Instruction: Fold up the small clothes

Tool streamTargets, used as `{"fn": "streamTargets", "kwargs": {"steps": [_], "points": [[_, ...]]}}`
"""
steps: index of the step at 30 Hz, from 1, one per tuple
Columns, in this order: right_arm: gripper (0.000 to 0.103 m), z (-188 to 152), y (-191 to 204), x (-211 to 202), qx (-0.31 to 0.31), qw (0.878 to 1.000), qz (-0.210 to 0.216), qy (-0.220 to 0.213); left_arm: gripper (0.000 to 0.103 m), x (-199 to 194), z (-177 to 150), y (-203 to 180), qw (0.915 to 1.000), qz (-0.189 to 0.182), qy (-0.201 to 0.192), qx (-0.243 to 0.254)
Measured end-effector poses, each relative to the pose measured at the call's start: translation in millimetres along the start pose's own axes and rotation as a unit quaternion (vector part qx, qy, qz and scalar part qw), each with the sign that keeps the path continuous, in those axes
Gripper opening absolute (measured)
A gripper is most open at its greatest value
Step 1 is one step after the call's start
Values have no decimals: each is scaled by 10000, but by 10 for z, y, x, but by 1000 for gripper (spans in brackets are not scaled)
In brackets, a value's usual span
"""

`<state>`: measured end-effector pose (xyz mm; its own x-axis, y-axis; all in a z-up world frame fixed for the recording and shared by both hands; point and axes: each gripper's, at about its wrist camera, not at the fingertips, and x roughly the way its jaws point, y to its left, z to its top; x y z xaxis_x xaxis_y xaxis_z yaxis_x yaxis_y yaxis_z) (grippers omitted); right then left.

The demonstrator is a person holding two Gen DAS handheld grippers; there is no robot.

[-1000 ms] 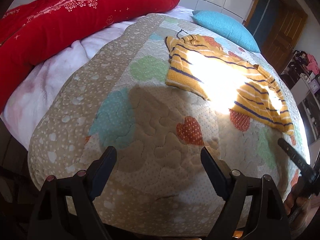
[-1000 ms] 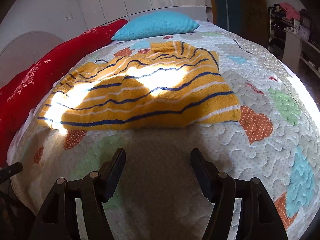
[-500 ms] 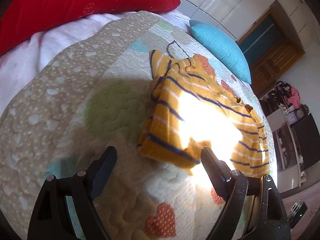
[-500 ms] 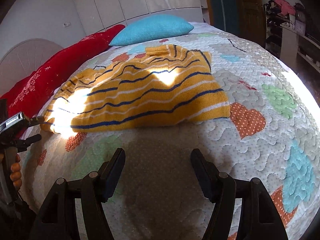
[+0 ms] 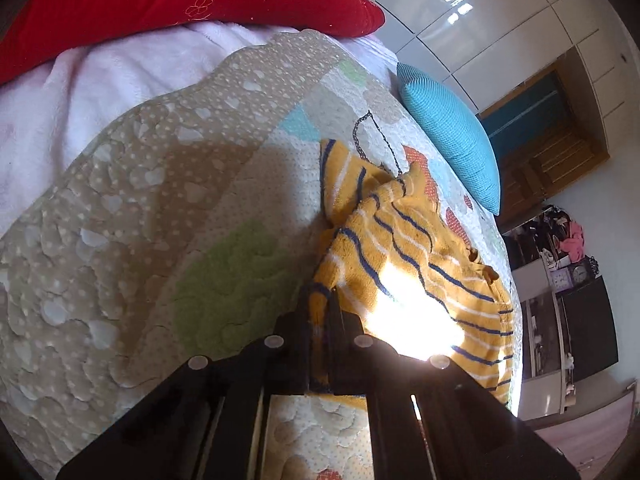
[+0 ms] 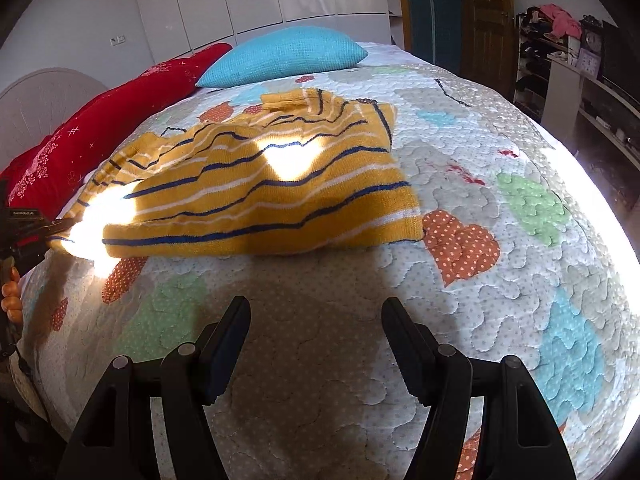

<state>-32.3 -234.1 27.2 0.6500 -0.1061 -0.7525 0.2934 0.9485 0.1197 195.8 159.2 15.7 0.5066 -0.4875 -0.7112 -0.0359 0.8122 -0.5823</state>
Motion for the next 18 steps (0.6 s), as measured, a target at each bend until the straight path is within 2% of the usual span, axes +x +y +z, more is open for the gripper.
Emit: {"fn": "streamTargets", "kwargs": {"steps": [2,4,5,6,7,9,12,14,15,16,17,18], "points": [[72,-5,-23,49,67,10000,19,53,5,0,-30,-72,9996,129,51,233],[73,-13,-26,67,98,9999,20,25,6,15,-61,-150,9991,99,106,393],[73,-10,-18,65,95,9999,42,7,10,19,-63,-174,9992,122,93,375],[73,-9,-17,59,95,9999,85,0,27,21,-58,-167,9994,148,68,296],[73,-6,-14,55,95,9999,141,-1,61,29,-52,-143,9998,127,33,165],[73,-14,-23,30,91,9997,206,-16,84,30,-62,-71,9997,39,-175,-159],[73,-43,-82,-15,160,9996,216,-58,84,144,-92,-39,9998,6,-26,-213],[73,-54,-145,-13,245,9994,231,-64,84,205,-119,-136,9998,203,10,53],[73,-58,-170,-9,278,9993,230,-78,71,239,-122,-213,9994,228,106,225],[73,-60,-192,-8,308,9992,244,-100,29,288,-119,-297,9988,155,306,363],[73,-61,-211,-14,342,9990,259,-125,9,347,-108,-390,9972,202,530,487],[73,-60,-226,-17,376,9988,289,-146,8,363,-93,-499,9956,395,560,634]]}}
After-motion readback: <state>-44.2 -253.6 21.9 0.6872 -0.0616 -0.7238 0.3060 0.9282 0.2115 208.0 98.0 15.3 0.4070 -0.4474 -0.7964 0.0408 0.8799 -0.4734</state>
